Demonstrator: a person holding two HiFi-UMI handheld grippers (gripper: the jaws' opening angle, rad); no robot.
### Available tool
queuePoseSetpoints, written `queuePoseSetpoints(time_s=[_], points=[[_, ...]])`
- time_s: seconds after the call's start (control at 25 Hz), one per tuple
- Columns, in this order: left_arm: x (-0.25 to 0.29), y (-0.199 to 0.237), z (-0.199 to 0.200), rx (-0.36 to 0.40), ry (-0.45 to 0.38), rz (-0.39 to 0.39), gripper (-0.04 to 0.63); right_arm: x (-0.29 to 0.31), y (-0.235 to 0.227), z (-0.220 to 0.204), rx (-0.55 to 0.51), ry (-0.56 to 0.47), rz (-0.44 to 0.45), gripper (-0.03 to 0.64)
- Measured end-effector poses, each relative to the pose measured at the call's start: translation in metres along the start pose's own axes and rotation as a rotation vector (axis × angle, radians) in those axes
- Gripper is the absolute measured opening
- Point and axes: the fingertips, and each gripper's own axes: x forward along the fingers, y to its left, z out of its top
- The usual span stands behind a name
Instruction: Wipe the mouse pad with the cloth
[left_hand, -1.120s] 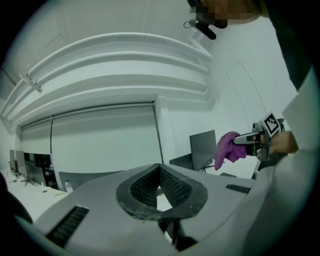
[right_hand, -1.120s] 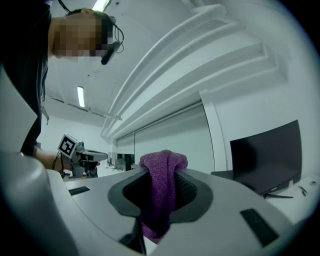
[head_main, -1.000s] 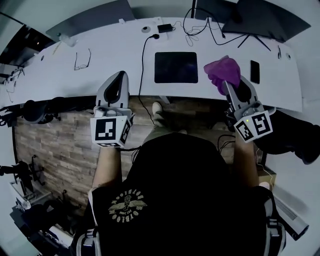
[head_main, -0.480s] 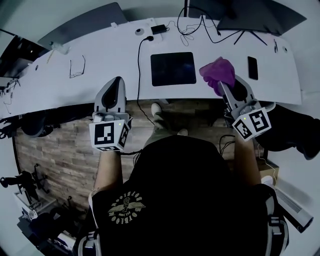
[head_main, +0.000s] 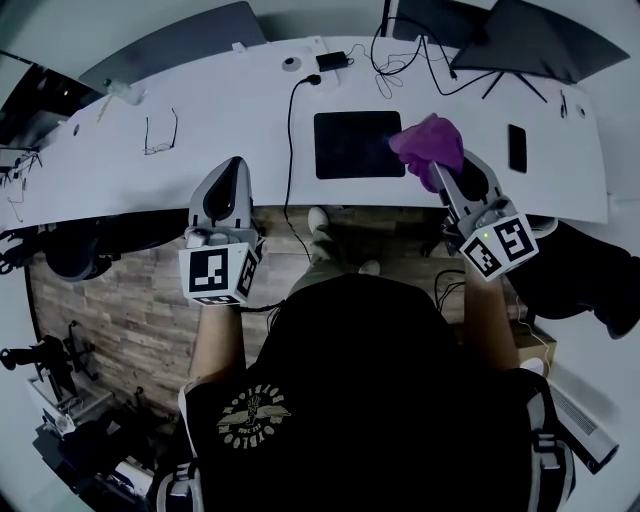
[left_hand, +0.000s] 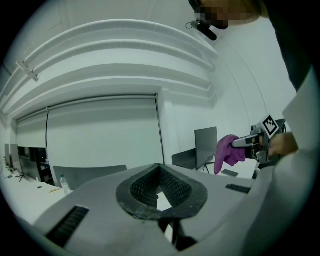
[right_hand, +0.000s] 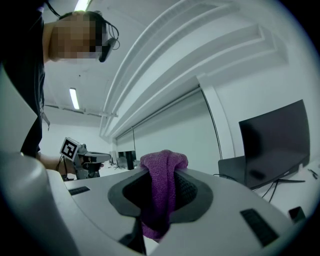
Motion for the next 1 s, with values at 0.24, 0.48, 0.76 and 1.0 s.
queuePoseSetpoints(time_s=[0.24,0.48,0.76,1.0], points=[[0.016,0.005,-0.008,0.019,0.025,-0.025,0.003,0.021,0.001,0.001,0.035,-0.007,0.011,0.086],[0.033,0.031,-0.008,0.040,0.036,-0.029,0.002,0.060,-0.002,-0.005,0.058,-0.010,0.016,0.086],[0.040,0.062,-0.022,0.031,0.074,0.010,0.002,0.109,0.000,-0.040,0.081,0.057,0.048,0.086],[0.049,0.080,-0.042,0.031,0.115,0.029,0.002,0.145,-0.004,-0.083,0.109,0.123,0.069,0.086]])
